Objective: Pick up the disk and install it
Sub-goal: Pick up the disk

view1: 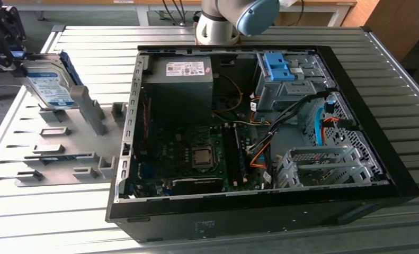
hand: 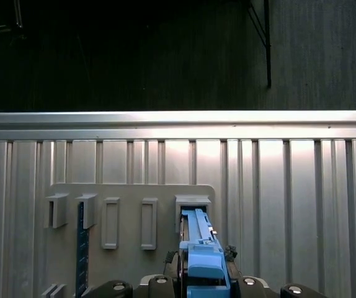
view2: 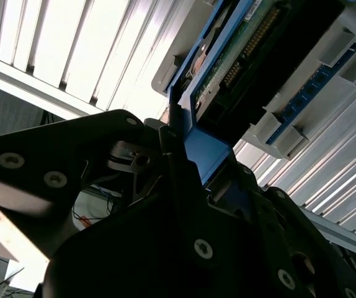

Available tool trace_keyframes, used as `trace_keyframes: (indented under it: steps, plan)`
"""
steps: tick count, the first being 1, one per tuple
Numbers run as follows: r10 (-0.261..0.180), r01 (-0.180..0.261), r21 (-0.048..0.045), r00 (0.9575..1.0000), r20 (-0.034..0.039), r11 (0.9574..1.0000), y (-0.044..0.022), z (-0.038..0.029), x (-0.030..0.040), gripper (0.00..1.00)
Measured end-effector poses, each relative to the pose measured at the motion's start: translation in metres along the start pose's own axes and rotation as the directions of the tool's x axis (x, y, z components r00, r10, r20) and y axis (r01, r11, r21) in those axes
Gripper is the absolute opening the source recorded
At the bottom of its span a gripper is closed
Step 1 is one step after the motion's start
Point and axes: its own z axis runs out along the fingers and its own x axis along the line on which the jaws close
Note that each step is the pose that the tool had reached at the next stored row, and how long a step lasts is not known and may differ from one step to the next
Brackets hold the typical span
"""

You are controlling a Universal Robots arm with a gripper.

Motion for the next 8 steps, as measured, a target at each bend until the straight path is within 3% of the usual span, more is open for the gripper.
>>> trace_keyframes:
  steps: [8]
  plan:
    - [0.0, 0.0, 0.0, 1.0, 0.0, 1.0, 0.0, -0.0013, 0.0, 0.36]
